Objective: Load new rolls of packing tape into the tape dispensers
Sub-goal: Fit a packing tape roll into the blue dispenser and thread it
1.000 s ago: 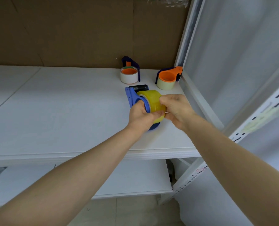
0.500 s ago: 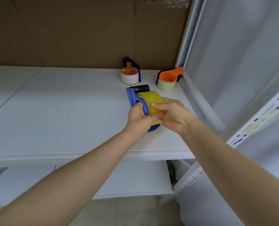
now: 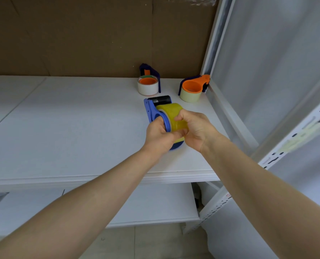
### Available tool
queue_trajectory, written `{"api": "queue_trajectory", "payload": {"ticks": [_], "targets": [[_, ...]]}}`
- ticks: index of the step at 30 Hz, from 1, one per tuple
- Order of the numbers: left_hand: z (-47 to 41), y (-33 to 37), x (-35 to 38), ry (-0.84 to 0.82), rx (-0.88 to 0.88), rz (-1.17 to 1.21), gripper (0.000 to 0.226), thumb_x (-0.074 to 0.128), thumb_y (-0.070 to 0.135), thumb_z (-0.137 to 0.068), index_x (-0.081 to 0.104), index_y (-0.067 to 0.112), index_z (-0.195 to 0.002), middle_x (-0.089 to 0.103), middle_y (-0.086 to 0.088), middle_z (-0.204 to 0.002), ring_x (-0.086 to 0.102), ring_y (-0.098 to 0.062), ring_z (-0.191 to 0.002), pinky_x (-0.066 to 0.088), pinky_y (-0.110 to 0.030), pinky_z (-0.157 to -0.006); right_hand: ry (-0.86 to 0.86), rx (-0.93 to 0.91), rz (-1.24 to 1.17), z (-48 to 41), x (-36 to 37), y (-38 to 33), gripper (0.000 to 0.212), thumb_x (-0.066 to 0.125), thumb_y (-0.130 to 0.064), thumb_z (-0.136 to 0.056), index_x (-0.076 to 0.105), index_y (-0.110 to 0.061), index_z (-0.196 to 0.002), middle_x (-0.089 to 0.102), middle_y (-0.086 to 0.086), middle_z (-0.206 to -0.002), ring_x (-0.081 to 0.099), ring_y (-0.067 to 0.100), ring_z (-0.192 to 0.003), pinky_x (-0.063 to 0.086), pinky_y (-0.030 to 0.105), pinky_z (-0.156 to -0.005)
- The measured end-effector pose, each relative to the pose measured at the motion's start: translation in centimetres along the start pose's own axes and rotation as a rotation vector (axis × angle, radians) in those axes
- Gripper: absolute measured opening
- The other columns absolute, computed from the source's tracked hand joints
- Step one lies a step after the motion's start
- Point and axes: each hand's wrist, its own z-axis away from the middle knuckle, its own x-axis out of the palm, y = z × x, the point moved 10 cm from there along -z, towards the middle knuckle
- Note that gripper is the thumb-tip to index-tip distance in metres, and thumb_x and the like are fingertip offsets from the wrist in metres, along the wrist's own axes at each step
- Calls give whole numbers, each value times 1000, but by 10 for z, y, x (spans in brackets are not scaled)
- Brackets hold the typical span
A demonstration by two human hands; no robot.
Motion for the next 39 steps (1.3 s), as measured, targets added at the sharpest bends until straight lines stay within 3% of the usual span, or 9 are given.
{"api": "queue_trajectory", "payload": {"ticks": [5,10,19,21,23,25,29,34,39], "targets": [[1,1,0,-6,12,5,44,72,-6,-74,61,4,-115,70,-11,-104,68,-23,-96,55,-34,-86,-27,-37,-30,3,-1,-1,18,45,11,-73,52,-5,-66,53,12,-68,52,24,-68,45,31,-64],[2,1,2,7,22,-17,44,72,-7,-74,60,4,-115,71,-9,-104,68,-21,-96,55,-33,-87,56,6,-58,3,-5,0,20,60,-3,-79,59,-2,-99,63,16,-90,61,28,-82,52,35,-77],[4,5,-1,-24,23,66,36,70,-10,-74,63,10,-104,69,-4,-92,68,-16,-85,56,-21,-71,-32,-84,-84,1,0,3,21,38,14,-71,46,-5,-64,47,11,-66,49,24,-66,43,33,-67],[4,5,0,-25,25,75,37,71,-9,-74,63,12,-103,70,-5,-94,68,-16,-86,57,-23,-73,0,-62,-108,0,-3,6,13,44,6,-73,54,1,-79,55,16,-77,55,29,-76,48,36,-75],[4,5,0,-22,22,81,40,72,-8,-74,62,15,-105,70,-7,-100,69,-19,-92,57,-28,-79,61,7,-137,0,-6,12,34,53,-7,-79,56,3,-111,62,22,-103,62,34,-96,51,41,-88],[5,6,-1,-24,21,92,41,72,-7,-74,62,15,-107,70,-6,-101,69,-20,-93,57,-27,-80,105,16,-140,1,-8,11,41,51,-10,-83,52,2,-123,61,22,-108,61,32,-97,51,40,-86],[5,6,-2,-43,19,128,39,71,-8,-74,64,20,-101,71,1,-94,69,-11,-85,56,-21,-73,99,-19,-164,1,-6,8,37,40,-2,-86,54,4,-120,58,19,-102,57,29,-89,51,36,-75],[7,6,-1,-39,18,130,39,71,-9,-74,63,18,-103,70,0,-94,68,-12,-86,56,-19,-72,74,-14,-225,3,-5,10,35,37,0,-85,58,0,-112,59,19,-103,58,29,-93,50,41,-90],[6,6,-3,-24,14,129,42,71,-7,-74,62,16,-108,70,-2,-99,68,-15,-92,56,-23,-79,81,11,-254,3,-3,11,28,38,-5,-89,58,-3,-107,60,17,-99,58,28,-90,50,40,-88]]}}
